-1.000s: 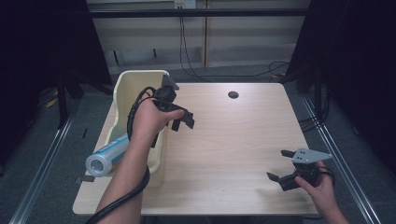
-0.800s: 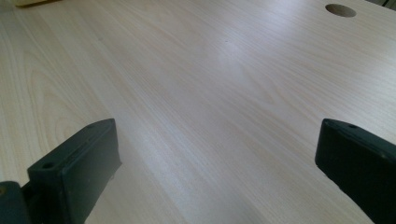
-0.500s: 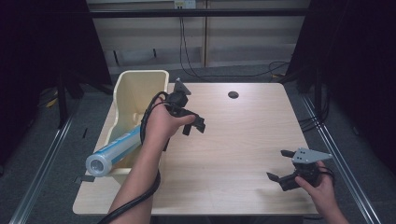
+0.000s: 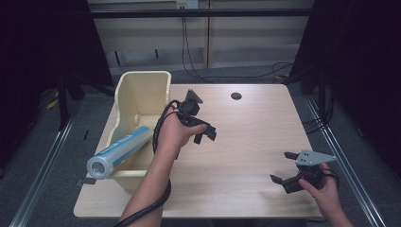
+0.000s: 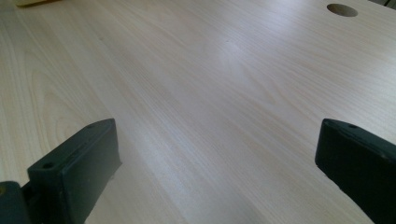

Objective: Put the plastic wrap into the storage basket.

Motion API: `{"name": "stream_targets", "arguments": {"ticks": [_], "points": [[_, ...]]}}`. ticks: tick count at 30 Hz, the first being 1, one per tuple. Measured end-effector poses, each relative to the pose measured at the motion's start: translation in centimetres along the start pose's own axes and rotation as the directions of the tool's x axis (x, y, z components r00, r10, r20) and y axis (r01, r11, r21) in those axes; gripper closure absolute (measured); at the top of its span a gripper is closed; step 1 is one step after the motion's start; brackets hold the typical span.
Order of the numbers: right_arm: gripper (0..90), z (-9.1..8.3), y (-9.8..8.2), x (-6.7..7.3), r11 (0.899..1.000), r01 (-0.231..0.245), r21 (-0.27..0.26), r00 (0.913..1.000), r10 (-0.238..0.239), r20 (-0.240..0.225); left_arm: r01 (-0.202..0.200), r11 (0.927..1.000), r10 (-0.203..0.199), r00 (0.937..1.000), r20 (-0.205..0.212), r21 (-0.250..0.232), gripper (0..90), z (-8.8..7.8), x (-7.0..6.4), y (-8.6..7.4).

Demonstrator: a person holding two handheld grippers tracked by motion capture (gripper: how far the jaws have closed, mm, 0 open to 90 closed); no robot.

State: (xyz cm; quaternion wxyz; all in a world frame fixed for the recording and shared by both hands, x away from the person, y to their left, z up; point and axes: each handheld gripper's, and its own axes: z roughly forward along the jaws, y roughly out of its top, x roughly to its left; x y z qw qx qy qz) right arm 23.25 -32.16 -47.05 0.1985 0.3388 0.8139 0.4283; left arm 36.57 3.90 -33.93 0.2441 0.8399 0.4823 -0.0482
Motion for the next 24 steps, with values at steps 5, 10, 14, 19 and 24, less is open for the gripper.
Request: {"name": "stream_targets", "arguments": {"ticks": [5, 10, 14, 19, 24], "points": [[0.0, 0.0, 0.0, 0.0, 1.000, 0.002, 0.002, 1.0000, -0.002, -0.002, -0.006, 1.0000, 0.006, 0.9999, 0.009, 0.000, 7.1, 1.0, -0.3, -0.2], [0.0, 0.0, 0.0, 0.0, 1.000, 0.002, 0.001, 1.0000, -0.002, -0.001, -0.029, 0.9996, 0.029, 0.9995, 0.012, 0.004, 7.1, 1.9, -0.6, -0.6], [0.0, 0.0, 0.0, 0.0, 1.000, 0.003, 0.001, 1.0000, -0.003, -0.004, -0.037, 0.9993, 0.037, 0.9992, 0.018, 0.012, 7.2, 2.6, -0.4, -0.9], [0.0, 0.0, 0.0, 0.0, 1.000, 0.005, 0.001, 1.0000, -0.005, -0.006, -0.041, 0.9991, 0.041, 0.9989, 0.023, 0.005, 7.0, 3.5, -0.4, -1.3], [0.0, 0.1, 0.0, 0.0, 1.000, 0.003, 0.003, 1.0000, -0.003, -0.009, -0.047, 0.9989, 0.047, 0.9985, 0.027, 0.002, 7.2, 4.2, -0.4, -1.7]]}}
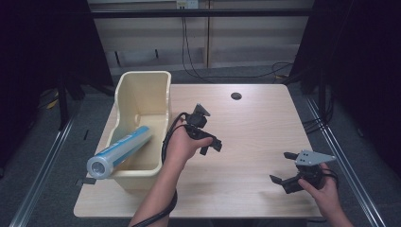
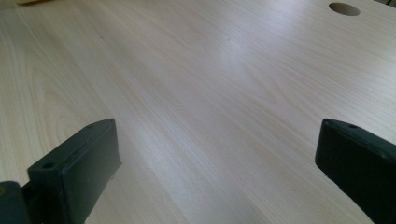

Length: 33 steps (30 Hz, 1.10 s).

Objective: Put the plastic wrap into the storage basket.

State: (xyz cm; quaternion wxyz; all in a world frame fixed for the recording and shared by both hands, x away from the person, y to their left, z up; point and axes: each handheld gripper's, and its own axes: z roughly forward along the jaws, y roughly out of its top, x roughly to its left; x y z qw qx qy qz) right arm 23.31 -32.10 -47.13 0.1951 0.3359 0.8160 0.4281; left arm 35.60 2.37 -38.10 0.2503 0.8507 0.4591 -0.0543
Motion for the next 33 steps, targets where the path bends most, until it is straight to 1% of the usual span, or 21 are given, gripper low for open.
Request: {"name": "stream_targets", "arguments": {"ticks": [4, 6, 7, 9, 10, 11, 12, 15, 16, 18, 19, 23, 24, 26, 28, 33], "points": [[0.0, 0.0, 0.0, 0.0, 1.000, -0.001, 0.000, 1.0000, 0.001, 0.001, 0.000, 1.0000, 0.000, 0.9999, 0.010, 0.000, 7.1, 0.8, 0.0, -0.4], [0.0, 0.0, 0.0, 0.0, 1.000, 0.002, 0.002, 1.0000, -0.002, 0.001, -0.011, 0.9999, 0.011, 0.9999, 0.012, -0.004, 7.2, 1.2, 0.0, -0.6], [0.0, 0.0, 0.0, 0.0, 1.000, 0.002, 0.001, 1.0000, -0.002, 0.000, -0.003, 0.9999, 0.004, 0.9999, 0.014, -0.011, 7.3, 1.4, 0.0, -0.7], [0.0, 0.0, 0.0, 0.0, 1.000, -0.002, 0.002, 1.0000, 0.002, 0.004, -0.011, 0.9999, 0.011, 0.9997, 0.020, -0.010, 7.1, 1.7, 0.1, -0.9], [0.0, 0.0, 0.0, 0.0, 1.000, 0.000, 0.001, 1.0000, 0.000, 0.005, -0.003, 1.0000, 0.003, 0.9997, 0.023, -0.009, 7.1, 1.8, 0.1, -1.0], [0.0, 0.0, 0.0, 0.0, 1.000, 0.000, 0.001, 1.0000, 0.000, 0.005, -0.008, 1.0000, 0.008, 0.9996, 0.027, -0.003, 7.0, 2.0, 0.2, -1.1], [0.0, 0.0, 0.0, 0.0, 1.000, -0.001, 0.001, 1.0000, 0.001, 0.004, -0.004, 1.0000, 0.004, 0.9997, 0.024, -0.008, 7.0, 2.2, 0.2, -1.2], [0.0, 0.0, 0.0, 0.0, 1.000, 0.001, 0.002, 1.0000, -0.001, 0.001, -0.006, 0.9999, 0.006, 0.9996, 0.028, -0.009, 7.3, 2.5, 0.1, -1.3], [0.0, 0.0, 0.0, 0.0, 1.000, 0.002, 0.002, 1.0000, -0.002, -0.001, -0.014, 0.9999, 0.014, 0.9996, 0.025, -0.008, 7.2, 2.6, 0.1, -1.4], [0.0, 0.1, 0.0, 0.0, 1.000, 0.000, 0.003, 1.0000, 0.000, 0.000, -0.011, 0.9998, 0.012, 0.9996, 0.027, -0.014, 7.2, 2.8, 0.1, -1.5], [0.0, 0.1, 0.0, 0.0, 1.000, 0.001, 0.004, 1.0000, -0.001, 0.000, -0.019, 0.9998, 0.019, 0.9994, 0.029, -0.007, 7.2, 2.8, 0.1, -1.6], [0.0, 0.1, 0.0, 0.0, 1.000, 0.001, 0.004, 1.0000, -0.001, 0.000, -0.024, 0.9997, 0.024, 0.9988, 0.043, -0.010, 7.2, 3.4, 0.0, -1.9], [0.0, 0.1, 0.0, 0.0, 1.000, 0.000, 0.005, 1.0000, 0.000, -0.003, -0.031, 0.9995, 0.031, 0.9986, 0.043, -0.008, 7.2, 3.6, 0.0, -2.0], [0.0, 0.1, 0.0, 0.0, 1.000, 0.003, 0.008, 1.0000, -0.003, -0.002, -0.029, 0.9996, 0.029, 0.9982, 0.053, -0.005, 7.2, 3.9, -0.1, -2.1], [0.0, 0.1, 0.0, 0.0, 1.000, 0.006, 0.009, 1.0000, -0.006, -0.002, -0.038, 0.9993, 0.038, 0.9978, 0.054, -0.006, 7.1, 4.1, -0.1, -2.3], [0.0, 0.1, -0.1, 0.0, 1.000, 0.008, 0.009, 1.0000, -0.008, -0.006, -0.036, 0.9993, 0.036, 0.9975, 0.061, -0.006, 7.2, 4.7, -0.1, -2.6]]}}
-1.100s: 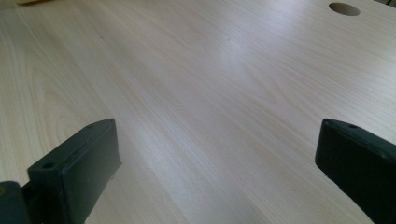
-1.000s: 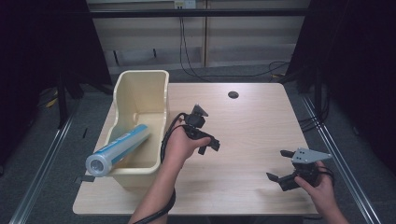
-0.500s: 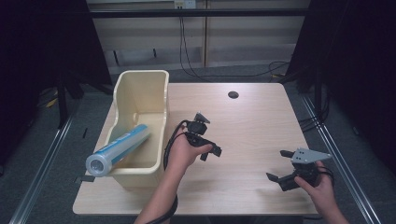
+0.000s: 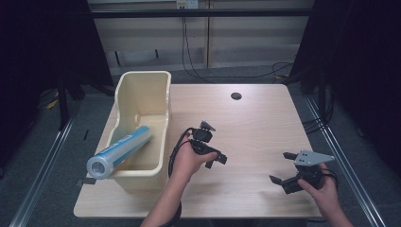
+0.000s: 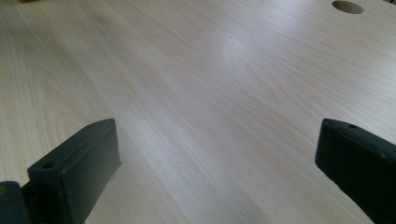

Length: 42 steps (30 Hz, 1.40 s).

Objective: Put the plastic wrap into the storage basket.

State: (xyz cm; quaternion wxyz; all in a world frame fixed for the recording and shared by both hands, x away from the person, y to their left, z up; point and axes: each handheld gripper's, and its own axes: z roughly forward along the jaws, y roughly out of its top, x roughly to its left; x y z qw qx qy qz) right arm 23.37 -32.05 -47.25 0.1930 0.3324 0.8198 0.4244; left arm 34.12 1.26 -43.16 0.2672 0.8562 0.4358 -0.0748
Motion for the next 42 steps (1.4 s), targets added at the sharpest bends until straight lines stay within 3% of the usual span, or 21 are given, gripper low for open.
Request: {"name": "stream_targets", "arguments": {"ticks": [17, 27, 30, 42], "points": [[0.0, 0.2, 0.0, 0.1, 1.000, 0.003, 0.011, 1.0000, -0.003, 0.002, -0.031, 0.9995, 0.031, 0.9982, 0.051, -0.005, 7.2, 1.5, 0.2, -1.4], [0.0, 0.5, 0.0, 0.2, 1.000, 0.013, 0.022, 0.9999, -0.013, -0.004, -0.023, 0.9996, 0.024, 0.9973, 0.070, -0.018, 7.1, 2.4, 0.2, -2.3], [0.0, 0.6, 0.0, 0.2, 1.000, 0.012, 0.022, 0.9999, -0.012, -0.006, -0.043, 0.9989, 0.044, 0.9966, 0.070, -0.016, 7.0, 2.5, 0.3, -2.6], [0.0, 1.0, -0.2, 0.5, 0.998, 0.030, 0.051, 0.9995, -0.029, -0.014, -0.059, 0.9979, 0.061, 0.9938, 0.092, -0.025, 6.9, 2.6, 0.1, -3.4]]}}
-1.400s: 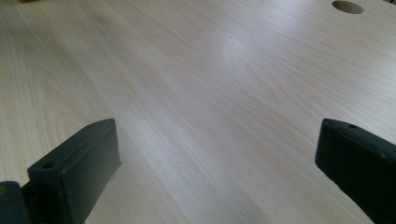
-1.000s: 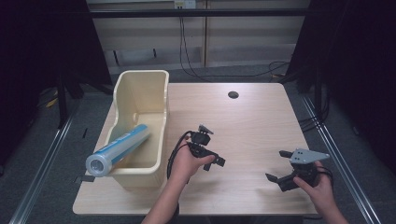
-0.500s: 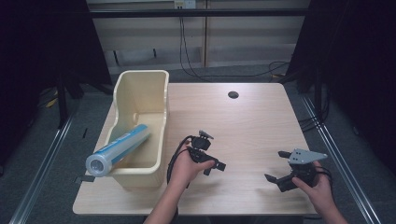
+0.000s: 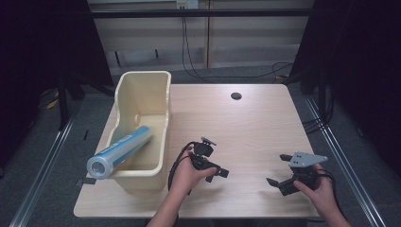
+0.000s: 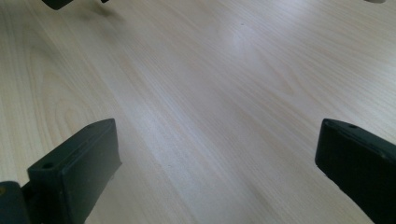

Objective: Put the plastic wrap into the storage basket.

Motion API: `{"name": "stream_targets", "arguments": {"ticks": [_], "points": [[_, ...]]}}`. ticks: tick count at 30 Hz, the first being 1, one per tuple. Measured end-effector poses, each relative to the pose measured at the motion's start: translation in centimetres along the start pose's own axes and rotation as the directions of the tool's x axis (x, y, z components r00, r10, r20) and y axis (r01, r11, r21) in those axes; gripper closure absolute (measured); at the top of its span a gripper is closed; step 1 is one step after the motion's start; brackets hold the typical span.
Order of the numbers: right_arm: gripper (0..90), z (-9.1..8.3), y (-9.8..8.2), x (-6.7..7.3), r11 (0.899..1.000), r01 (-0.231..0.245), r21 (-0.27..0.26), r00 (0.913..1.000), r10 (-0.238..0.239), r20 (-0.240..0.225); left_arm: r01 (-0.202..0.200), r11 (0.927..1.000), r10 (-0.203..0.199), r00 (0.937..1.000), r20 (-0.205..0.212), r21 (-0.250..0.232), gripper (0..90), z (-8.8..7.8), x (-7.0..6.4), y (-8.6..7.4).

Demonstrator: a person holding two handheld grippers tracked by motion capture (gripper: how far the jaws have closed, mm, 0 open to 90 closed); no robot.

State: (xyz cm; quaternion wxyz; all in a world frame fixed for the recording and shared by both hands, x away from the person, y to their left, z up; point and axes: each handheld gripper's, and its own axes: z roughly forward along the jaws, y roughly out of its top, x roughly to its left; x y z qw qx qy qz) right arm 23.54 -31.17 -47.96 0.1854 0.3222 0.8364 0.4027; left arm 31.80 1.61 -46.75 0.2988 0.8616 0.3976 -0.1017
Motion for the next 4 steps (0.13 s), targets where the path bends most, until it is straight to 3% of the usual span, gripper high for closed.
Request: {"name": "stream_targets", "arguments": {"ticks": [4], "points": [[0.0, 0.17, -0.04, 0.04, 1.000, -0.005, 0.008, 1.0000, 0.005, -0.001, -0.006, 0.9999, 0.006, 1.0000, 0.000, -0.008, 6.8, -0.02, 0.10, -0.07]]}}
